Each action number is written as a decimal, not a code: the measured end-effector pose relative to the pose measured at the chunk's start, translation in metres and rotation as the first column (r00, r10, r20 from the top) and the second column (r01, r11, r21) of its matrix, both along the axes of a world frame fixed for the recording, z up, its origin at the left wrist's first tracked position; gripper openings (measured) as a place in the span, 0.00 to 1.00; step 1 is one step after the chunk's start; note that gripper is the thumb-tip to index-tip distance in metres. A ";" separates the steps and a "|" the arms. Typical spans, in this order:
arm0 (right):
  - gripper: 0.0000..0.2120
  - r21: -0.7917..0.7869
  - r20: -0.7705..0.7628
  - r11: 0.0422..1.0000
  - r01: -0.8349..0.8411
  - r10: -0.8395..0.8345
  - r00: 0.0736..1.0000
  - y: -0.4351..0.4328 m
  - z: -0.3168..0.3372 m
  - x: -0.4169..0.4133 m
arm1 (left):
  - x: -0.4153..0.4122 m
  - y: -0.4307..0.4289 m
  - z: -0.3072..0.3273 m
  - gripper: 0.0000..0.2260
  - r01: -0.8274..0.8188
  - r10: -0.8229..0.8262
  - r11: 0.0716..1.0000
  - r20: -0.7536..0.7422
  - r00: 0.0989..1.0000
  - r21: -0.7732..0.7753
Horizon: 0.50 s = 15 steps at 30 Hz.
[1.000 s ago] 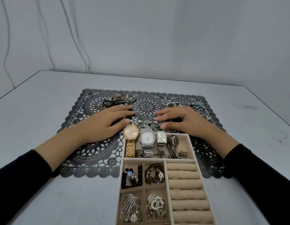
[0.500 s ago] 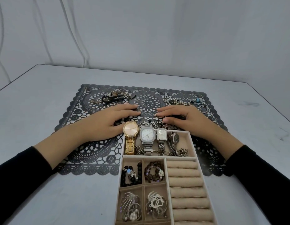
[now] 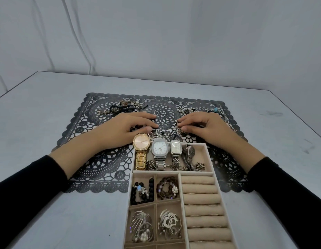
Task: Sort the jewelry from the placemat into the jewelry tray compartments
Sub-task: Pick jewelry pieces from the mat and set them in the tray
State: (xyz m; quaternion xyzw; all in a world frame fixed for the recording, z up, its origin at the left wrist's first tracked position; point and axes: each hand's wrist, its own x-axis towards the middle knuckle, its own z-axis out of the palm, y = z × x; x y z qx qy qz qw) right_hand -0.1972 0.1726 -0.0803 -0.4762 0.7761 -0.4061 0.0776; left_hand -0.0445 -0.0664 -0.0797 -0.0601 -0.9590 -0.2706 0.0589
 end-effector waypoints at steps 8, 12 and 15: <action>0.11 0.081 -0.026 0.996 -0.041 0.044 0.999 0.008 0.003 -0.005 | -0.008 0.008 0.001 0.19 0.058 -0.059 0.995 0.015 0.998 0.075; 0.11 0.086 -0.050 0.996 -0.031 0.035 0.998 0.008 0.002 -0.004 | -0.012 0.007 0.000 0.19 0.078 -0.080 0.994 0.024 0.996 0.071; 0.10 0.042 -0.051 0.999 0.022 -0.020 0.999 0.007 -0.001 -0.004 | -0.014 0.006 0.000 0.16 0.027 -0.026 0.994 -0.013 1.000 0.108</action>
